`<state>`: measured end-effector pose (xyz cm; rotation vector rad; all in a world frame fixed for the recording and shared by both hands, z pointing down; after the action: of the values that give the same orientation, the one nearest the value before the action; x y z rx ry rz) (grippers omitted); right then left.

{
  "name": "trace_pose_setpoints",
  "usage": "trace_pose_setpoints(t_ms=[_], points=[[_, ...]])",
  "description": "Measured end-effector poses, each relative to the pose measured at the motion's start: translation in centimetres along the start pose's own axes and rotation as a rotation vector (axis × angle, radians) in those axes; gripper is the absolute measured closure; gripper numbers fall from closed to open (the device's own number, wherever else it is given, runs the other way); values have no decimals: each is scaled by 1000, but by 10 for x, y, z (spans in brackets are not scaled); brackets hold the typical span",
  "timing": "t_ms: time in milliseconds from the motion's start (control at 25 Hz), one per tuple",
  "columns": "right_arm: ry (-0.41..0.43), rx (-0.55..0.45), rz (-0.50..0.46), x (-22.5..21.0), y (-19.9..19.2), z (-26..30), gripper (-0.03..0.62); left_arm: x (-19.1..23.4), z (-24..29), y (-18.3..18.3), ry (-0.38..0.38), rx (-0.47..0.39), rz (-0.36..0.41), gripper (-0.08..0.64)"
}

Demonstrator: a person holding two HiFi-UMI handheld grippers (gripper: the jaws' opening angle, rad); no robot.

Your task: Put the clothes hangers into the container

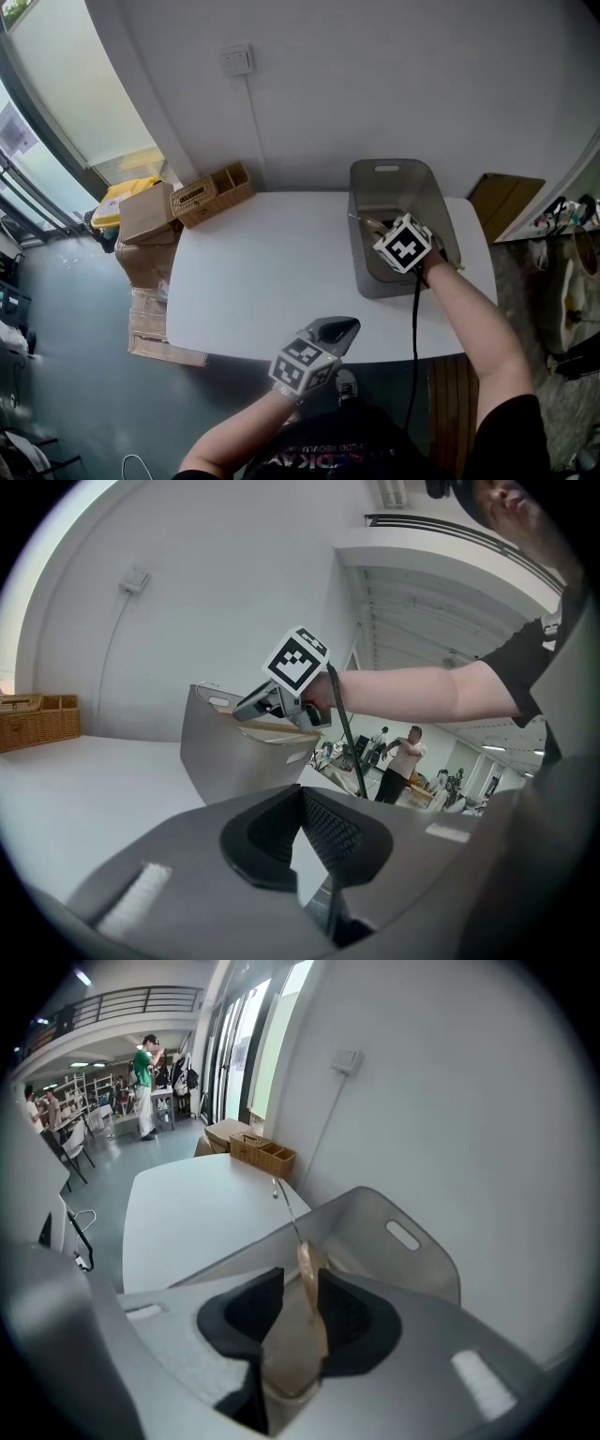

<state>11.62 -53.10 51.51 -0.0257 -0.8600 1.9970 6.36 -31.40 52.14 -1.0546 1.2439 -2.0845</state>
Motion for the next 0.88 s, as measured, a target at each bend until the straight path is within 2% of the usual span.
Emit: trace_pose_setpoints(t_ms=[320,440,560,880], points=[[-21,-170,163,30,6,-60,476,-16,-19,-3,-33,0,21,555],[-35,-244,249,47,5,-85,510,-24,-29,-7,-51,4,33,555],[-49,-305,330,67,1,-106,589,-35,-39,-6,-73,-1,39,555],[-52,-384,468,136,-17,-141,591,-56,-68,-22,-119,8,63,555]])
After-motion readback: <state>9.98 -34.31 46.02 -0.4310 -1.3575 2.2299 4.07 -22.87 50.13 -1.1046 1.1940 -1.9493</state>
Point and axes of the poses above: the fingertips, and each gripper's own axes: z forward along the fingers, x to its left, y out of its top, the point moved 1 cm from there along -z, backward along the fingers, and after that the axes turned 4 degrees about -x, right-handed, at the moved point
